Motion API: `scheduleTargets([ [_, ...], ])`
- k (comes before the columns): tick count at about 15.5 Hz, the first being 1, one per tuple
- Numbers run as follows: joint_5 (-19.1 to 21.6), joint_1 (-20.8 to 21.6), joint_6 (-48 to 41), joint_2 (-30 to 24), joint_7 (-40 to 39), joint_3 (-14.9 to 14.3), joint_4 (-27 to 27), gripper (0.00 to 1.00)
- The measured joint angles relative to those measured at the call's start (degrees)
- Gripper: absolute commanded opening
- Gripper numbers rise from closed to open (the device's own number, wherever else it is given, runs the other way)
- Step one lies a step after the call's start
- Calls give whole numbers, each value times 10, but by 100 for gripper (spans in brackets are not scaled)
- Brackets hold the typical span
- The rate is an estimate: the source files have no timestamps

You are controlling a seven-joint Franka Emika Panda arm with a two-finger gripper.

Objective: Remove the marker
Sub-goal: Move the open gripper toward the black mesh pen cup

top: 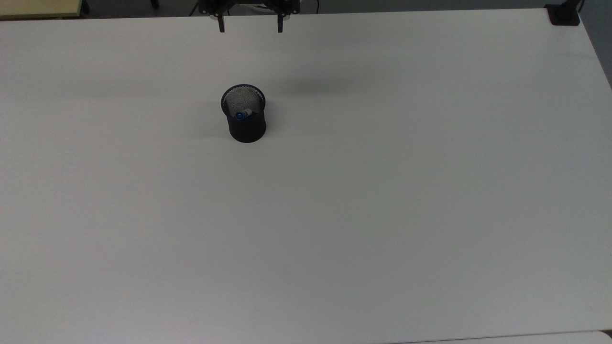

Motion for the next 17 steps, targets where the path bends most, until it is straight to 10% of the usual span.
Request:
scheduleTargets([
  [17, 0, -13, 6, 1, 0, -1, 1, 100],
])
